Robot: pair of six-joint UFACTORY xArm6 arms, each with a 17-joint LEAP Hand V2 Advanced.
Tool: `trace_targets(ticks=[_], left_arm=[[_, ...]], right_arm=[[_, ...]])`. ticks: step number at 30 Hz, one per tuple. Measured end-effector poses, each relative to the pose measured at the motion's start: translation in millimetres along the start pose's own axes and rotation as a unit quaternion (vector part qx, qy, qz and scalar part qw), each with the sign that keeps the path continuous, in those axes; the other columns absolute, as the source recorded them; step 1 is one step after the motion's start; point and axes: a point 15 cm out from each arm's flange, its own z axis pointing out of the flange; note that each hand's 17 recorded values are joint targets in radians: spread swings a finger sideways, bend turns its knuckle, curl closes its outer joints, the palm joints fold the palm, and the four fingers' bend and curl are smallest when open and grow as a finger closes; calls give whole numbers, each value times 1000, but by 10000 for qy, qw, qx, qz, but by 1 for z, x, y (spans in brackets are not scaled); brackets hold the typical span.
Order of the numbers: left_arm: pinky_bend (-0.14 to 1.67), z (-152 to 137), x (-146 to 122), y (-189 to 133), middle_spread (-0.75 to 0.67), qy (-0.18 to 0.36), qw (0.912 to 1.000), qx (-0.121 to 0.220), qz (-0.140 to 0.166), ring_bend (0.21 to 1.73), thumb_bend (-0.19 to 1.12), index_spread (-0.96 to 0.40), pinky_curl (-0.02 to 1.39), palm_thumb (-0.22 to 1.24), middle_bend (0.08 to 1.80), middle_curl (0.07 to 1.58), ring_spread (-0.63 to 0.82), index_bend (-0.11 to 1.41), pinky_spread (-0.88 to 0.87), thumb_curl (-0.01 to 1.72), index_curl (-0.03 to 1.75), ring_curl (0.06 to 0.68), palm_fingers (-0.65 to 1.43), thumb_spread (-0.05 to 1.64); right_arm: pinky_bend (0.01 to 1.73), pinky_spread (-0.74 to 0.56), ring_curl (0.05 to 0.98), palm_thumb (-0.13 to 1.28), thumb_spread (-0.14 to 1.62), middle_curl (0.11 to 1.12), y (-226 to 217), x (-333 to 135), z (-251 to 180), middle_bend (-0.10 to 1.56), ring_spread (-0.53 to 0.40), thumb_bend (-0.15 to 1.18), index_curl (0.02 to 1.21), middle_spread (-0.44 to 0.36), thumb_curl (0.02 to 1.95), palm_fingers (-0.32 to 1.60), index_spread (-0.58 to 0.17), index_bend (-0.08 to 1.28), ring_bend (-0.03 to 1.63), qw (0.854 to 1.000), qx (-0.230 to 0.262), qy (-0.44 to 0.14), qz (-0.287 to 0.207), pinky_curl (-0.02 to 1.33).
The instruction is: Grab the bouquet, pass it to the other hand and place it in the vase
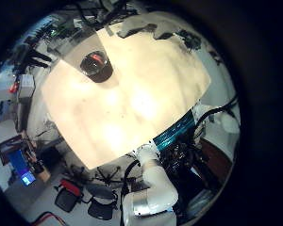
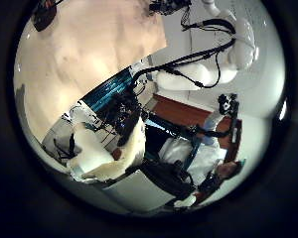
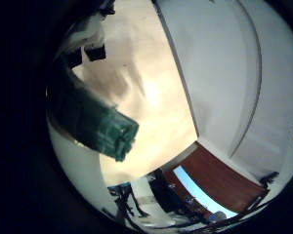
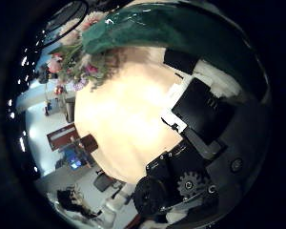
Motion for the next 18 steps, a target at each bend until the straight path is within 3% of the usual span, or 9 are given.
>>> trace_targets(ticks=[6, 10, 15, 18], left_arm=[[316, -5, -5, 3, 355, 13, 10000, 74, -65, 392, -21, -24, 154, 312, 177, 281, 582, 192, 662, 305, 410, 205, 150, 1119], [325, -14, -5, 0, 340, 58, 9997, 226, 29, 399, -21, -28, 156, 312, 182, 282, 571, 188, 655, 305, 407, 206, 176, 1119], [336, -42, -17, -5, 310, 462, 9959, 772, -69, 411, -21, -32, 157, 312, 193, 292, 548, 179, 636, 305, 400, 208, 218, 1119], [348, -60, -18, -11, 293, 879, 9885, 1229, -120, 414, -18, -22, 159, 326, 193, 299, 531, 180, 623, 308, 396, 209, 238, 1123]], right_arm=[[1436, -183, 684, 1177, 955, 865, 43, -29, -68, 1315, -210, 71, 918, -159, 739, 1123, -299, 1101, 1432, 9952, 208, -862, -402, 592], [1425, -178, 694, 1177, 944, 850, 73, -44, -112, 1330, -204, 64, 925, -147, 785, 1119, -281, 1109, 1439, 9835, 391, -1666, -590, 618], [1400, -174, 699, 1173, 932, 831, 106, -73, -172, 1344, -198, 54, 932, -137, 843, 1123, -265, 1123, 1441, 9543, 730, -2725, -984, 653], [1389, -174, 703, 1172, 929, 823, 130, -96, -205, 1352, -197, 49, 933, -134, 866, 1122, -260, 1125, 1444, 9270, 862, -3356, -1434, 669]])
